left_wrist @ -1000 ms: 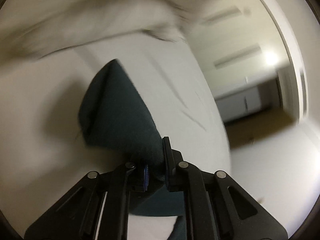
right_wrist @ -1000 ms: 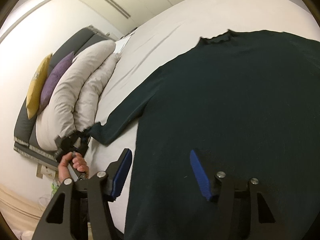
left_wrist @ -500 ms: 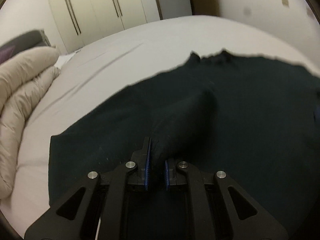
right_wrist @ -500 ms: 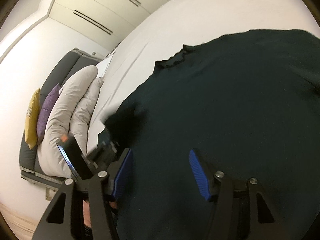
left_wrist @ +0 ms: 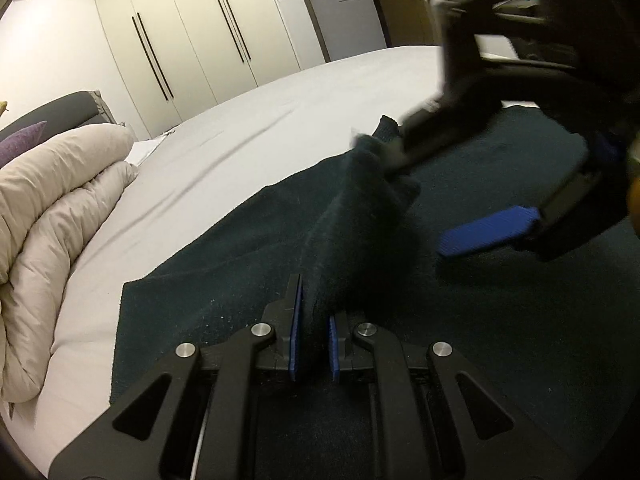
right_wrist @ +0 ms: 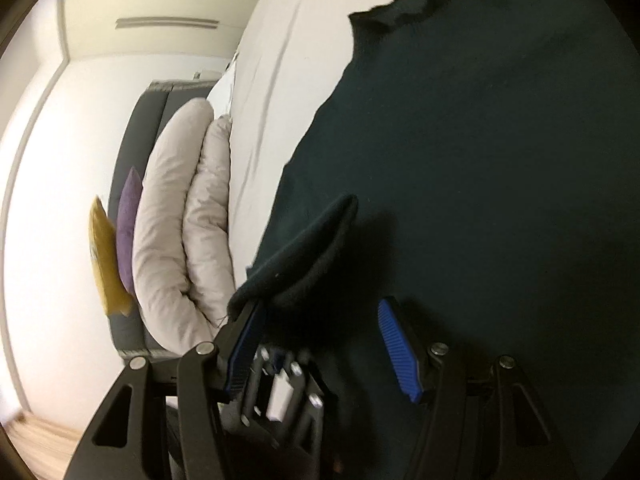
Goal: Fold small clothes
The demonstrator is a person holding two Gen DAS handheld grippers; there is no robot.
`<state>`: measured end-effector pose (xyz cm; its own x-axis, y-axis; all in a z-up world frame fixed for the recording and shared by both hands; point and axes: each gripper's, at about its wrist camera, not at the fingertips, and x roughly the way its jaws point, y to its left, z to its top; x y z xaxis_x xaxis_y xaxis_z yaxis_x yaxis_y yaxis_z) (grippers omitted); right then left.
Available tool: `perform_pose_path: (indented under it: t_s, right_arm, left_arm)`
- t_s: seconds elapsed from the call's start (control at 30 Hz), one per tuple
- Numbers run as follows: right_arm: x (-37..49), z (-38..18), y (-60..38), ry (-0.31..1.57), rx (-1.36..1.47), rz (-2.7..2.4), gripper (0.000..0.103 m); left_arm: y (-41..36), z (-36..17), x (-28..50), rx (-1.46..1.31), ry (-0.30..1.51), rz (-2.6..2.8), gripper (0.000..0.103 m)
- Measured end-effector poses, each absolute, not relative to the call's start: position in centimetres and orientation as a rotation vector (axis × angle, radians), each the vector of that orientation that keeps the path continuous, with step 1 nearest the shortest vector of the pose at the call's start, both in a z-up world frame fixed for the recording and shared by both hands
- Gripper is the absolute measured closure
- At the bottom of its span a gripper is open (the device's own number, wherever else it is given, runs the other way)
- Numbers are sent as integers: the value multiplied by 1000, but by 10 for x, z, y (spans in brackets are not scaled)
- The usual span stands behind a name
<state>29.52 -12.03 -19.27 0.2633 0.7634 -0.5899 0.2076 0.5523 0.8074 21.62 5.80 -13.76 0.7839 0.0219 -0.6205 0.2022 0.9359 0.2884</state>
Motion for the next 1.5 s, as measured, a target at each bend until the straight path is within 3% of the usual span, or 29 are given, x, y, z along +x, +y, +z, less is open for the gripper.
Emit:
perform_pose_path:
  t_s: [0.2,0.3,0.53,0.63,0.67,0.7,0.77,1.0,1.03,1.1,1.13,1.17,1.4,1.47,1.5]
  right_arm:
    - [300,-188,-136,1256,1041,429,38]
    - [298,-187,-143,1250,1068,424,28]
    - [308,-191,-119,1335,987,489,29]
    - [315,-196,-104,1372,918,518,48]
    - [318,-198,-100,1374,906,519,58]
    - [320,-197,-98,1369,874,517,74]
    - [322,-192,-97,1353,803,506,86]
    - [325,-157,-106,1244,583,466,91]
    - [325,-152,-114,1228,568,458,91]
    - [326,-142,-133,1199,540,423,91]
    - [327,-138,-144,1186,520,396,91]
    - [328,-137,-153,1177,507,378,91]
    - [324,-142,-221,1146,510,273,91]
    - [321,-148,-232,1149,536,258,91]
    - [320,-151,-235,1152,538,248,91]
  left_arm:
    - [58,-136,215,360,664,-97,93]
    - [53,-137,210,379,654,-96,93]
    - [47,-136,205,396,645,-96,93]
    - [45,-136,204,401,641,-96,93]
    - [45,-136,205,402,642,-96,93]
    - [45,-136,205,398,645,-96,93]
    - [47,-136,207,385,652,-102,91]
    - [57,-116,202,269,648,-216,83]
    - [67,-108,202,194,648,-264,79]
    - [87,-95,204,65,644,-325,62]
    - [103,-86,205,-15,625,-327,34]
    - [121,-79,205,-83,592,-308,19]
    - [244,-74,234,-402,587,-112,22]
    - [265,-81,243,-480,607,-104,41]
    - [270,-84,248,-489,618,-104,45]
